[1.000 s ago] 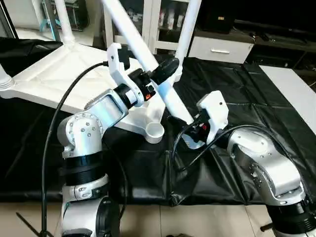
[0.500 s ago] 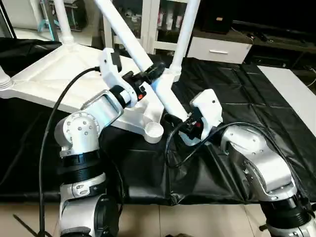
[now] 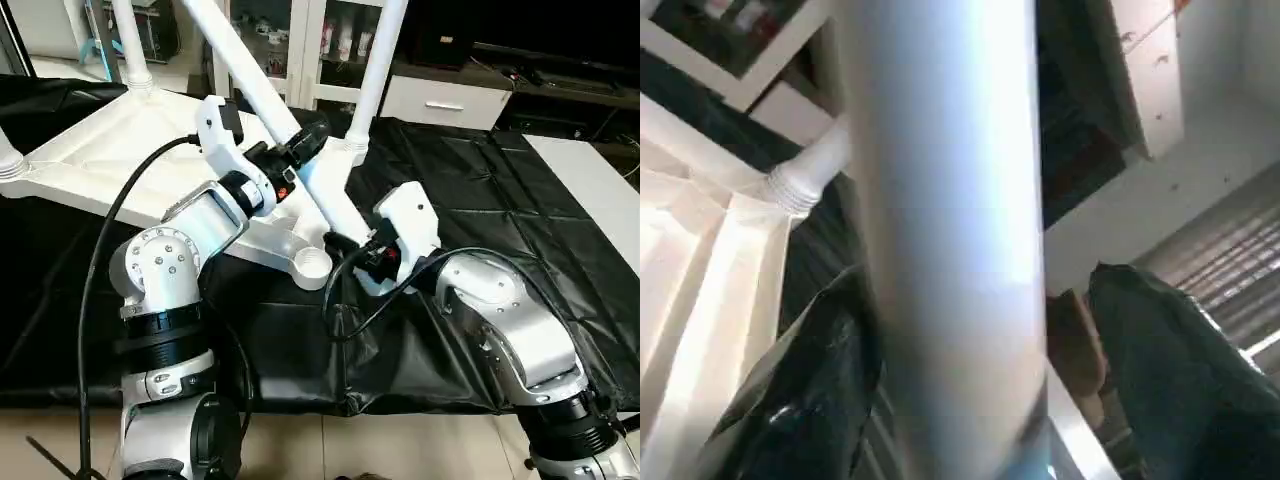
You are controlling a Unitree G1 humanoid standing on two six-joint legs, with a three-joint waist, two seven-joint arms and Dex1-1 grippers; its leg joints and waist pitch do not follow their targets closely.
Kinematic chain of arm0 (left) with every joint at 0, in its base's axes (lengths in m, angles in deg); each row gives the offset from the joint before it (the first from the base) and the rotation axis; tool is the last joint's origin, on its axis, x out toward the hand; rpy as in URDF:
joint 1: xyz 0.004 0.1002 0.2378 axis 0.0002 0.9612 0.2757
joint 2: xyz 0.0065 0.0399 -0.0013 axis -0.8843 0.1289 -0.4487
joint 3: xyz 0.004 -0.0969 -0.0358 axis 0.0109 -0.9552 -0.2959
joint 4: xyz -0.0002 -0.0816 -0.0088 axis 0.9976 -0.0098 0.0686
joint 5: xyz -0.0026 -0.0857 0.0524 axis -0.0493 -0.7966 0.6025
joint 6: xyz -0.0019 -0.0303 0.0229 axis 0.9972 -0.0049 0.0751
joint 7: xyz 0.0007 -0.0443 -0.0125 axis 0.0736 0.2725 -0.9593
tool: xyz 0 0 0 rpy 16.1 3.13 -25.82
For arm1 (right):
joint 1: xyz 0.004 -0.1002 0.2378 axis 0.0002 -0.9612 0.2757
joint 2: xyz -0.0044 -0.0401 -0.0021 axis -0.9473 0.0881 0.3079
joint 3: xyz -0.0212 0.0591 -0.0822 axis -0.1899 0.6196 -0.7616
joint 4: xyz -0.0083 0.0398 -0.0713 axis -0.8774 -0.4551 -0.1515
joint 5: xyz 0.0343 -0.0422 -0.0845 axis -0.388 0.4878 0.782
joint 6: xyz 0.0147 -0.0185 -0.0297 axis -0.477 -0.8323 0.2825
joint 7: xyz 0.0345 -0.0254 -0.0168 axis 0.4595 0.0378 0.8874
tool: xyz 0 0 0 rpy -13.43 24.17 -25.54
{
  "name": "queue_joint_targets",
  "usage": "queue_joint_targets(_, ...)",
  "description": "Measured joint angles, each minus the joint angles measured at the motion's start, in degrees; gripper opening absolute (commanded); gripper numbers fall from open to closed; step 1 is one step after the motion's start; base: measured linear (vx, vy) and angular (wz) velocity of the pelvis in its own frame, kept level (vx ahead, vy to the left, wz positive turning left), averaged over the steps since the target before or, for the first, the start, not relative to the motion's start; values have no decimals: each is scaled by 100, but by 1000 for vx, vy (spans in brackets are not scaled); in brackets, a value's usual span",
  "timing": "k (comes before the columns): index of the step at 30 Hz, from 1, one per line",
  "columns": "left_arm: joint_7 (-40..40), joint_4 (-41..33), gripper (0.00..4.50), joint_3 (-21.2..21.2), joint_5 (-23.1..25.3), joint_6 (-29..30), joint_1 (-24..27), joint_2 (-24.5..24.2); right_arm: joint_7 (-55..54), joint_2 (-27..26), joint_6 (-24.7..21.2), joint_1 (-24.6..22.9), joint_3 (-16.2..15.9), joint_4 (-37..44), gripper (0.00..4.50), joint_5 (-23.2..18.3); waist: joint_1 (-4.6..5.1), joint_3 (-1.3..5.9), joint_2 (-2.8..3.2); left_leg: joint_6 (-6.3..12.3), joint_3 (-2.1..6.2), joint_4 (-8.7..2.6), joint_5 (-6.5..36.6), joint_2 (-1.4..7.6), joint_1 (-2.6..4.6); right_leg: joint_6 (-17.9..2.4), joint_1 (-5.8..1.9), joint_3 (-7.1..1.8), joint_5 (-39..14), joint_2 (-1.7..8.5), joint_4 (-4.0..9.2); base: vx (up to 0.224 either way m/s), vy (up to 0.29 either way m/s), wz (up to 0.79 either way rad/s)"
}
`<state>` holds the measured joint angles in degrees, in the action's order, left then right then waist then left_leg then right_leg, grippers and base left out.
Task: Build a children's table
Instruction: Pick table leg
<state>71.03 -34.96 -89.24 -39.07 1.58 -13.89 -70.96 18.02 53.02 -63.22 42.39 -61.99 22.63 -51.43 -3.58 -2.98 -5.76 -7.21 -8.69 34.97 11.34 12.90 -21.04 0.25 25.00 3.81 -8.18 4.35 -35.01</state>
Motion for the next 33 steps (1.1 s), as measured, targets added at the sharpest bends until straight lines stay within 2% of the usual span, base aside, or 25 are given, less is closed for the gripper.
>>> queue_joint_targets(4, -29, 117, 308, -16, 6, -136, -83, -71, 67, -67, 19, 80, 80, -11, 318, -118, -5, -2, 5, 0, 1, 0, 0, 1, 1, -5, 0, 1, 3, -2, -1, 0, 0, 0)
queue_joint_targets(5, -23, 201, 279, 1, 21, -165, -155, -123, 99, -100, -45, 82, 206, -11, 342, -281, -12, -1, 3, 0, 1, 0, 0, 1, 0, -12, 0, 1, 7, -1, -1, 0, 0, 0)
queue_joint_targets(6, -22, 215, 279, 9, 30, -195, -175, -166, 121, -124, -108, 100, 318, -7, 342, -394, -8, -1, 3, 1, 0, 0, 0, 0, 1, -13, -1, -1, 8, -1, -1, 0, 0, 0)
queue_joint_targets(8, -11, 224, 270, 7, 26, -212, -203, -203, 201, -162, -522, 189, 829, 39, 363, -958, -12, -1, 3, 1, 0, 0, 0, -1, 5, -30, -2, -2, 18, 0, -1, 0, 0, 0)
queue_joint_targets(11, 3, 230, 249, 28, 32, -217, -209, -205, 269, -42, -707, 318, 1168, 107, 386, -1255, -14, 0, 1, 1, 0, 0, 0, 0, 4, -33, -4, -1, 20, -1, -3, 0, 0, 0)
queue_joint_targets(12, 3, 232, 227, 58, 51, -218, -208, -190, 284, 48, -719, 325, 1230, 93, 397, -1258, -27, 1, -1, 1, 0, 0, -1, 0, 4, -33, -4, 0, 20, 0, -2, 0, 0, 0)
queue_joint_targets(14, -16, 243, 227, 61, 96, -275, -208, -170, 216, 133, -721, 328, 1430, -20, 407, -1222, -34, 2, -1, 3, -2, 2, -2, -1, 4, -34, -4, -2, 21, 0, -2, 0, 0, 0)
queue_joint_targets(16, -37, 268, 188, 63, 119, -354, -208, -167, 180, 143, -721, 328, 1504, -124, 433, -1187, -32, 1, 0, 1, -2, 1, -4, 0, 6, -34, -4, -1, 22, 0, -3, 0, 0, 0)
queue_joint_targets(20, -45, 552, 170, 271, 273, -509, -138, -168, -25, 193, -888, 326, 1515, -185, 435, -1120, -30, 0, 7, -1, -2, 1, -6, 0, 6, -8, -4, -1, 11, 0, -3, 0, 0, 0)
queue_joint_targets(22, -44, 668, 143, 479, 474, -568, -80, -283, -120, 302, -889, 288, 1464, -373, 435, -971, -30, 0, 7, -1, -2, 1, -8, 0, 6, -7, -5, -2, 11, 0, -2, 0, 0, 0)
queue_joint_targets(26, 67, 673, 124, 597, 661, -612, 90, -538, -161, 594, -880, 141, 1444, -899, 443, -694, -29, -5, 17, -2, -2, 1, -9, 0, 4, -8, -1, -1, 13, -1, -3, 0, 0, 0)
queue_joint_targets(27, 126, 671, 110, 706, 722, -615, 115, -643, -160, 634, -880, 164, 1451, -1030, 447, -671, -30, -5, 17, -2, -2, 1, -9, 0, 5, -10, -1, -1, 14, -1, -4, 0, 0, 0)
queue_joint_targets(30, 479, 629, 110, 1177, 963, -661, 188, -1005, -182, 894, -981, 479, 1430, -1710, 447, -498, -10, -3, 26, -2, -2, 4, -9, -2, 6, -21, -3, -3, 21, 1, -4, 0, 0, 0)
queue_joint_targets(33, 634, 595, 110, 1303, 1021, -689, 304, -1049, -182, 1224, -991, 763, 1322, -2404, 447, -216, -15, 0, 32, -2, -3, 4, -9, -2, 8, -34, -6, 0, 29, 2, -4, 0, 0, 0)
